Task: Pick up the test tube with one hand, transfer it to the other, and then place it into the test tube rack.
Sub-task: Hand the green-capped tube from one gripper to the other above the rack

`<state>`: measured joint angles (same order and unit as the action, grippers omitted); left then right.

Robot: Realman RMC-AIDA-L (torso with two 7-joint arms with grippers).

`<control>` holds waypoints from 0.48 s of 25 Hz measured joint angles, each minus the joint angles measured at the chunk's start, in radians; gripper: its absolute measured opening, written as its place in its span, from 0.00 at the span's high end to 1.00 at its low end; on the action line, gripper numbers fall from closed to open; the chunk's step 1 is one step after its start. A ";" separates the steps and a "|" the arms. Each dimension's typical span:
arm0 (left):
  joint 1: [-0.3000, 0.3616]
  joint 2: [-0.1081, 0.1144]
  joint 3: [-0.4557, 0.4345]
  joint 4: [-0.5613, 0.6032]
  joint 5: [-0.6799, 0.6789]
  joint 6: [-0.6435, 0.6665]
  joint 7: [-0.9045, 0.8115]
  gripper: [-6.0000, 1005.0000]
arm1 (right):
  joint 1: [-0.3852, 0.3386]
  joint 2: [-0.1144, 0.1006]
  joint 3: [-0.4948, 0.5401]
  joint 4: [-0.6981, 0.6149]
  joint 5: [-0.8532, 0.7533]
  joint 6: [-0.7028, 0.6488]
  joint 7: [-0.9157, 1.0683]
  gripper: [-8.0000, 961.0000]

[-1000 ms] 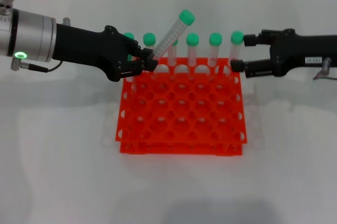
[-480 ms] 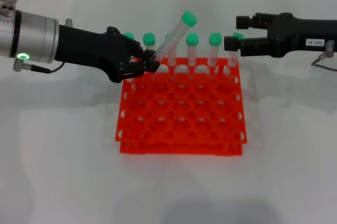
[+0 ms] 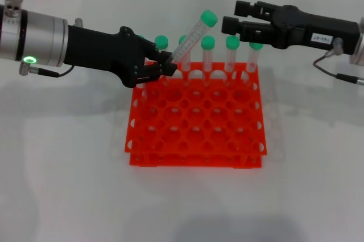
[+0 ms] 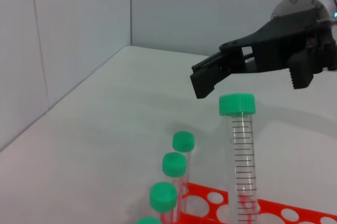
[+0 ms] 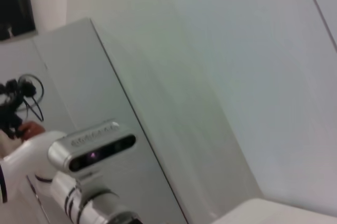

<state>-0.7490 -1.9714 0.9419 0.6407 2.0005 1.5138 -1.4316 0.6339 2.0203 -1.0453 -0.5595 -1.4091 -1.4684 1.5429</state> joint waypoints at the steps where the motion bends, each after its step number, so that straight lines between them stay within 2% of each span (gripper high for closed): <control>1: -0.001 0.000 0.000 0.000 0.000 0.000 0.001 0.71 | 0.008 0.002 -0.002 0.027 0.017 -0.002 -0.018 0.10; 6: -0.006 -0.002 0.000 0.000 -0.001 -0.002 0.001 0.70 | 0.049 0.007 -0.015 0.132 0.074 -0.009 -0.101 0.10; 9: -0.012 -0.009 0.000 0.000 -0.002 -0.004 0.003 0.70 | 0.063 0.008 -0.071 0.184 0.154 -0.003 -0.178 0.10; 12: -0.012 -0.013 0.000 0.001 -0.002 -0.004 0.008 0.70 | 0.067 0.008 -0.168 0.216 0.266 0.003 -0.246 0.10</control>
<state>-0.7613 -1.9841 0.9419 0.6415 1.9988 1.5103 -1.4231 0.7009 2.0285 -1.2136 -0.3434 -1.1431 -1.4653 1.2973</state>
